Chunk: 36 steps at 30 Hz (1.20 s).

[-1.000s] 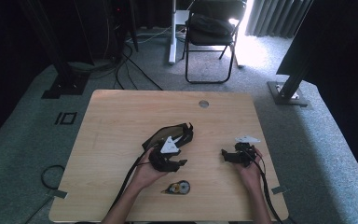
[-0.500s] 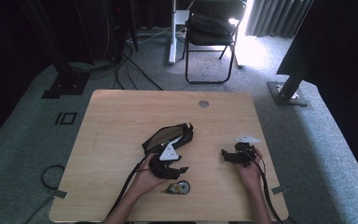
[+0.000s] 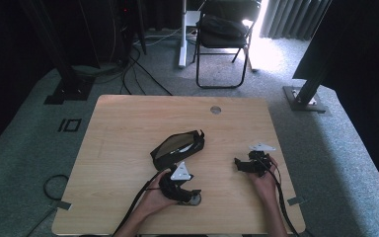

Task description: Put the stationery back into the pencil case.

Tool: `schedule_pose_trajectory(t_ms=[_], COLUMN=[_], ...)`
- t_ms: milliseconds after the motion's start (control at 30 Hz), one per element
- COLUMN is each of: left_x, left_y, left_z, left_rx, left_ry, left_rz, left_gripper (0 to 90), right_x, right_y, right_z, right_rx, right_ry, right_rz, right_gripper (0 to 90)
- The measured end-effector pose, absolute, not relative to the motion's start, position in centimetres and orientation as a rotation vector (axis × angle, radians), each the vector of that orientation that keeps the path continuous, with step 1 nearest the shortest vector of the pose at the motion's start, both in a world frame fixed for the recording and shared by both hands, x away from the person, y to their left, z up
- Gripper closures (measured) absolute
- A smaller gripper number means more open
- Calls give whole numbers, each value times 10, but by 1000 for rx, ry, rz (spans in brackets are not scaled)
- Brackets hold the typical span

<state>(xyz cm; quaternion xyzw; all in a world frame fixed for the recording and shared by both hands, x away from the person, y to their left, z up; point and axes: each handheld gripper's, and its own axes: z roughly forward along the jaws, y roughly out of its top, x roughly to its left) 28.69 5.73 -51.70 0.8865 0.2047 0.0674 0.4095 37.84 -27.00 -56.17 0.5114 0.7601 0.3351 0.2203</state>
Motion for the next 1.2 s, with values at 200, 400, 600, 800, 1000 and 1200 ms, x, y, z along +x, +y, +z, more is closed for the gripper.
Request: schedule_pose_trajectory(t_ms=[200, 400, 600, 800, 1000, 1200], left_x=[283, 278, 278, 280, 285, 293], left_y=[58, 53, 48, 46, 47, 53], left_z=[-522, -530, -538, -546, -546, -543], left_rx=[2234, 2267, 2301, 2334, 2329, 2306], left_ry=[510, 487, 490, 504, 532, 590], left_rz=[135, 123, 126, 131, 162, 234], left_gripper=[340, 314, 308, 308, 332, 361], right_x=[378, 378, 378, 378, 378, 378], right_y=[-270, -270, -270, -270, -270, -270], right_z=[-562, -562, -562, -562, -562, -562], right_rx=[1415, 1415, 1414, 1414, 1416, 1415], right_ry=[2102, 2102, 2102, 2102, 2101, 2102], right_rz=[926, 926, 927, 927, 927, 926], right_gripper=[132, 132, 132, 132, 132, 132])
